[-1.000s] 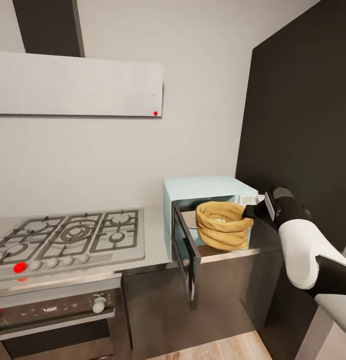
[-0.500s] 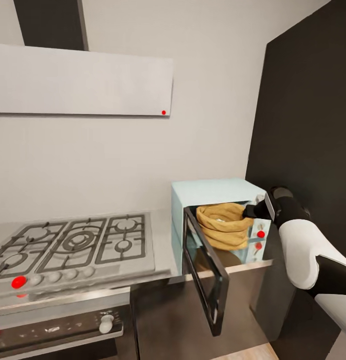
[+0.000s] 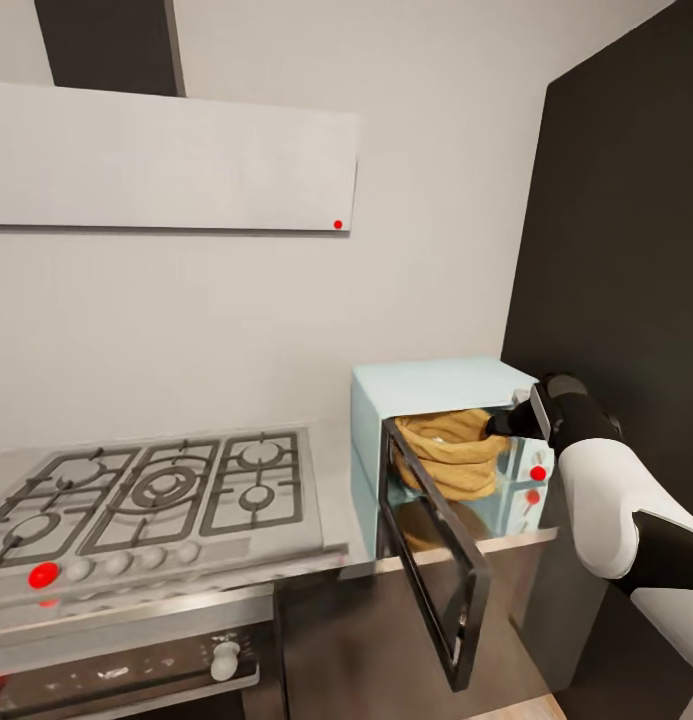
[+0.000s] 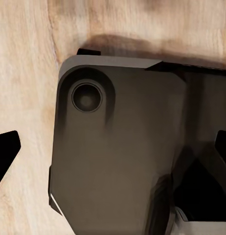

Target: In the kitchen, take the popcorn bag from the countertop, put it into the microwave, and heat it until the popcorn is cooked so the cooked popcorn ends up inside the bag.

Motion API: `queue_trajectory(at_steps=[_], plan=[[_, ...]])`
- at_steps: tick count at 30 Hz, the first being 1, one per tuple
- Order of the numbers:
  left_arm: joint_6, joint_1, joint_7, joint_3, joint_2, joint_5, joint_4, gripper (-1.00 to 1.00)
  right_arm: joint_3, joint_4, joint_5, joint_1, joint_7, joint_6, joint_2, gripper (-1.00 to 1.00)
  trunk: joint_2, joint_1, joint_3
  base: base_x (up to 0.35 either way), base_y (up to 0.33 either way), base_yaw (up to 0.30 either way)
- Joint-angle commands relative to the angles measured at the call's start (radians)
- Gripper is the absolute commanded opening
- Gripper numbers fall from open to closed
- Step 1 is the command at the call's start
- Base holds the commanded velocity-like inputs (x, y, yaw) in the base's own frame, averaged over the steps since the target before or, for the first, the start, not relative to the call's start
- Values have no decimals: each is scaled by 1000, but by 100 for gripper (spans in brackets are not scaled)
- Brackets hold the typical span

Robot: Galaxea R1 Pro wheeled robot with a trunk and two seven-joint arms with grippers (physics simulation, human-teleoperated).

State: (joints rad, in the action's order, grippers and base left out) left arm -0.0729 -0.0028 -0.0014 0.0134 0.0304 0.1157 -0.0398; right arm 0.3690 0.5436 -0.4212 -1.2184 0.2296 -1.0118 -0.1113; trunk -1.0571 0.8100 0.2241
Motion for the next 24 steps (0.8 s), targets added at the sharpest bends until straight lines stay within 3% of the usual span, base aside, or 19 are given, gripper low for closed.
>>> queue_trajectory(at_steps=[1,12,24], plan=[[-2,0,0,0,0,9,0,100,5,1,-10,-1,9,-3,1,-100,-1,0,1,95,214,0],[-2,0,0,0,-2,9,0,100,5,1,-11,-1,8,-1,1,-100,-1,0,1,32,53,0],[-2,0,0,0,-2,9,0,100,5,1,-13,-1,4,4,-1,-100,-1,0,1,133,49,0]])
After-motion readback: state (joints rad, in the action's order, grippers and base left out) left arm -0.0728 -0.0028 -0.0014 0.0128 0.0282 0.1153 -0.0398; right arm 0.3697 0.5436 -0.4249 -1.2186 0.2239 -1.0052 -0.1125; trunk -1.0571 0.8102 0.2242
